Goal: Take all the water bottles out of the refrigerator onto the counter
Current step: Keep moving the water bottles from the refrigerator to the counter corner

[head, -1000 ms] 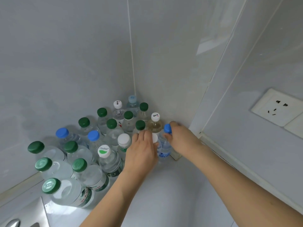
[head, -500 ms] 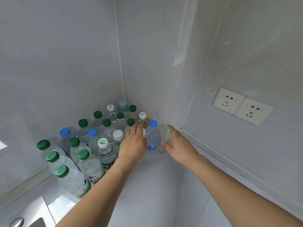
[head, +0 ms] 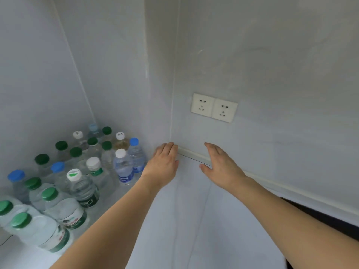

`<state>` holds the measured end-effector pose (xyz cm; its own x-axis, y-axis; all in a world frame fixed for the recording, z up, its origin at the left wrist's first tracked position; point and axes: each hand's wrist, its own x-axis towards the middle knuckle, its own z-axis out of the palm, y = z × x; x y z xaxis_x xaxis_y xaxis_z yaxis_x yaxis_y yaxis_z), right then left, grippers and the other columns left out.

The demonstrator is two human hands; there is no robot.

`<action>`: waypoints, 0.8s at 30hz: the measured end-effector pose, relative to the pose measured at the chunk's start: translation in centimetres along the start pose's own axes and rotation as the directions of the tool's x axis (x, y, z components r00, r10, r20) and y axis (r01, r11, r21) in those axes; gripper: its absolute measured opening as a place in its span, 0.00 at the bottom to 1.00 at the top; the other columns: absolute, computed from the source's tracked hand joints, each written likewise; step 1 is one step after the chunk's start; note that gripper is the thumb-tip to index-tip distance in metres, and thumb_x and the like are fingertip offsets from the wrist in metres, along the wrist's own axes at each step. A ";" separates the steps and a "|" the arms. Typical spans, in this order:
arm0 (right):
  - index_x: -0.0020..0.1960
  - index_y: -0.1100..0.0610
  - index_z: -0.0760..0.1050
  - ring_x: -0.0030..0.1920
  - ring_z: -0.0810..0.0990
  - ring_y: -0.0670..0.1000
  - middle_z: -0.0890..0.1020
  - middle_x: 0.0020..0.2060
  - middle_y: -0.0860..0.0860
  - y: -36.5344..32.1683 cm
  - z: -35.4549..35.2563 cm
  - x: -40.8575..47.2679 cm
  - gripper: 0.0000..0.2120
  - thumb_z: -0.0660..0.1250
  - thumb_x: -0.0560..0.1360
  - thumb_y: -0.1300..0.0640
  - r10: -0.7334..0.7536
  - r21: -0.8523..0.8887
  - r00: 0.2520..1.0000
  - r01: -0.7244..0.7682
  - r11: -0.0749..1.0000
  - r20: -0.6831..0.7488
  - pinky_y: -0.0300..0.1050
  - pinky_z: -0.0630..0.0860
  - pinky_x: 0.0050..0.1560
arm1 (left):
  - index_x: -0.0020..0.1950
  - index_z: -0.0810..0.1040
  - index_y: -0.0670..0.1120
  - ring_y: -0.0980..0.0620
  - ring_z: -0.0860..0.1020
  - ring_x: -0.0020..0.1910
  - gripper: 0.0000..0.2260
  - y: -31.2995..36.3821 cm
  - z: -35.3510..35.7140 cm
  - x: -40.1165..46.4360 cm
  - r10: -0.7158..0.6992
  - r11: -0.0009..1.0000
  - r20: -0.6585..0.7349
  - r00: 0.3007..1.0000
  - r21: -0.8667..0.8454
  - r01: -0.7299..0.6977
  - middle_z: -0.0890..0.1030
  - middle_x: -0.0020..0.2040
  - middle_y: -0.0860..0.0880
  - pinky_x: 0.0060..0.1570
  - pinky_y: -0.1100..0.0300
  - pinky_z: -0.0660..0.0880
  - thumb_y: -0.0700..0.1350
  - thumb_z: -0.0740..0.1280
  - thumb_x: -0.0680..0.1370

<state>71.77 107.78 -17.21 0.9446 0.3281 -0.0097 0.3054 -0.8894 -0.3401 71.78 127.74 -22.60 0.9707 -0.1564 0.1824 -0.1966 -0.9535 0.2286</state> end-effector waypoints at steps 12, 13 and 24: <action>0.78 0.56 0.50 0.76 0.55 0.49 0.56 0.77 0.50 12.5 -6.3 -13.1 0.31 0.60 0.80 0.51 0.297 0.018 0.948 -0.297 0.955 -0.113 0.42 0.54 0.74 | 0.76 0.58 0.42 0.47 0.58 0.74 0.22 17.7 0.9 2.5 0.324 0.943 0.034 0.946 -0.089 -0.320 0.62 0.75 0.46 0.74 0.58 0.53 0.48 0.54 0.83; 0.78 0.56 0.50 0.76 0.56 0.49 0.56 0.77 0.51 13.7 -6.9 -14.7 0.31 0.60 0.80 0.52 0.323 0.023 0.938 -0.323 0.946 -0.127 0.42 0.55 0.74 | 0.76 0.59 0.43 0.48 0.58 0.74 0.22 19.8 1.0 2.3 0.357 0.930 0.026 0.934 -0.099 -0.353 0.62 0.75 0.46 0.73 0.59 0.53 0.48 0.54 0.83; 0.78 0.54 0.53 0.74 0.61 0.52 0.59 0.76 0.51 23.4 -12.6 -35.6 0.32 0.63 0.79 0.52 0.576 0.079 0.776 -0.577 0.813 -0.256 0.45 0.60 0.72 | 0.77 0.57 0.45 0.50 0.55 0.76 0.22 40.9 1.1 -4.7 0.584 0.808 0.054 0.810 -0.141 -0.572 0.59 0.77 0.49 0.72 0.60 0.55 0.49 0.53 0.84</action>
<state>46.84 71.34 -13.01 0.9401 -0.3390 0.0376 -0.3061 -0.8872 -0.3452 59.27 89.20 -15.12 0.6792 -0.6971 0.2298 -0.7340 -0.6443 0.2149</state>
